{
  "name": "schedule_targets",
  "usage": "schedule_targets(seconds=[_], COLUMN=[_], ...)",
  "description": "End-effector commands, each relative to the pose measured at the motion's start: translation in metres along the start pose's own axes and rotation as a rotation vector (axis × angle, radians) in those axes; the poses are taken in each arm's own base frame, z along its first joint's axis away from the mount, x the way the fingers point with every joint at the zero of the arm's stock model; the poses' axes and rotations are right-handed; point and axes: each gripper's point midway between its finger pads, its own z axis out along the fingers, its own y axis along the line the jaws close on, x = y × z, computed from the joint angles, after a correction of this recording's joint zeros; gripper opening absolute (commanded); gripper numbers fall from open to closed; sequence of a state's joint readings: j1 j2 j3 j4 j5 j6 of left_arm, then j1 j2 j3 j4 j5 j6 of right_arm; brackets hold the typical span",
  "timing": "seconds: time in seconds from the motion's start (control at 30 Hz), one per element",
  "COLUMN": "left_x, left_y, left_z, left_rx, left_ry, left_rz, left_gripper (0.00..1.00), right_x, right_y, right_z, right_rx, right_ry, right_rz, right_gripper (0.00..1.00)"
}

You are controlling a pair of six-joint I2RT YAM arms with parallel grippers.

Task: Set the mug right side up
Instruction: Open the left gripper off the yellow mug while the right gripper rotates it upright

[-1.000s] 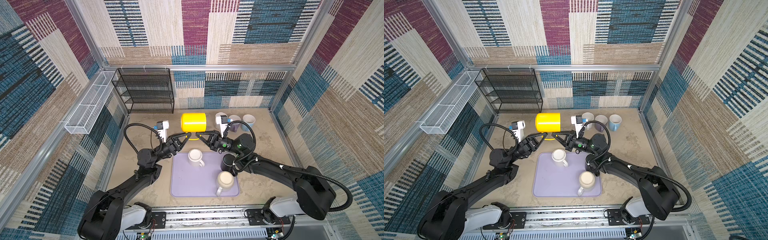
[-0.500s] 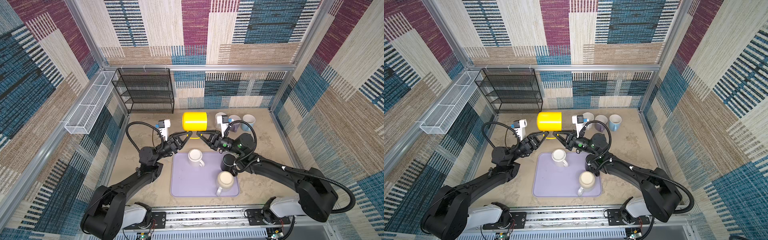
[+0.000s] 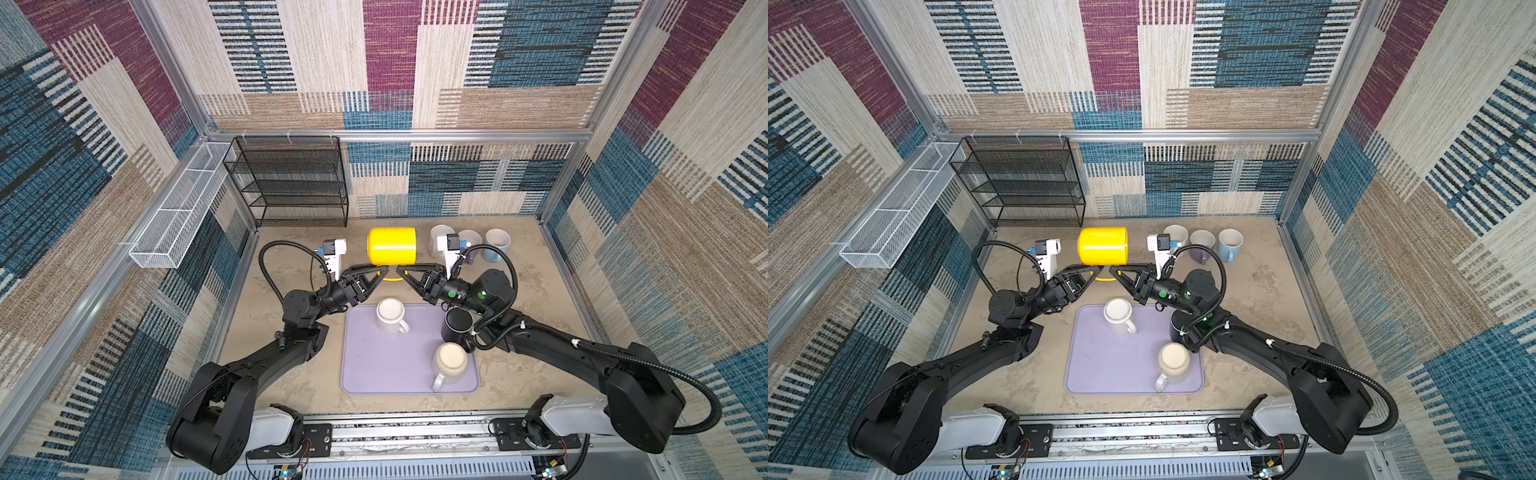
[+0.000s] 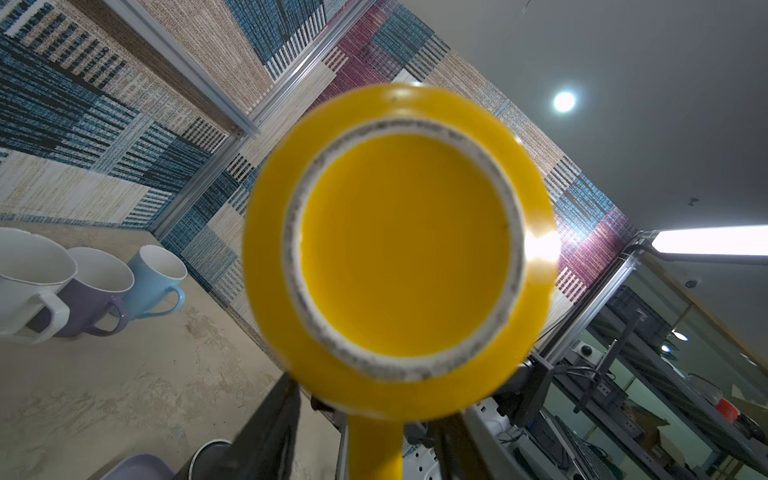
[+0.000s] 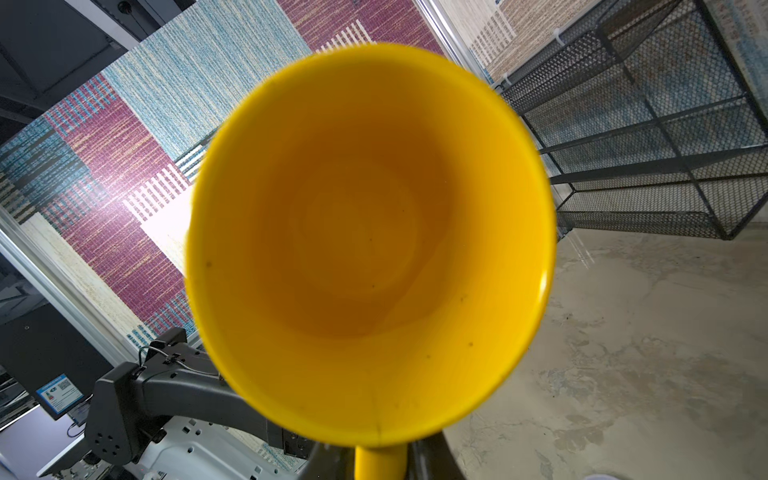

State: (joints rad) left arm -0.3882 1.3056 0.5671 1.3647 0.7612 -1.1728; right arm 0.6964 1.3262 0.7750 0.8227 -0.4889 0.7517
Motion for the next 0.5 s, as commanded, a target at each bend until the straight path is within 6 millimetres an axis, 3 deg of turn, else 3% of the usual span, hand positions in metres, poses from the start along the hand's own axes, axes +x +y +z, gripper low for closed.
schedule_targets(seconds=[0.0, 0.47], left_x=[-0.006, 0.001], left_y=[0.0, 0.028], left_z=[0.001, -0.006], left_rx=[-0.006, -0.242], left_ry=[-0.024, 0.027], left_rz=[-0.007, -0.006], left_gripper=[0.52, 0.45], right_x=[-0.016, -0.025], right_y=[0.007, -0.022], right_z=[-0.003, -0.019], right_rx=[0.006, 0.213], right_ry=[-0.066, -0.119], right_rz=[-0.062, -0.109], right_gripper=[0.0, 0.0])
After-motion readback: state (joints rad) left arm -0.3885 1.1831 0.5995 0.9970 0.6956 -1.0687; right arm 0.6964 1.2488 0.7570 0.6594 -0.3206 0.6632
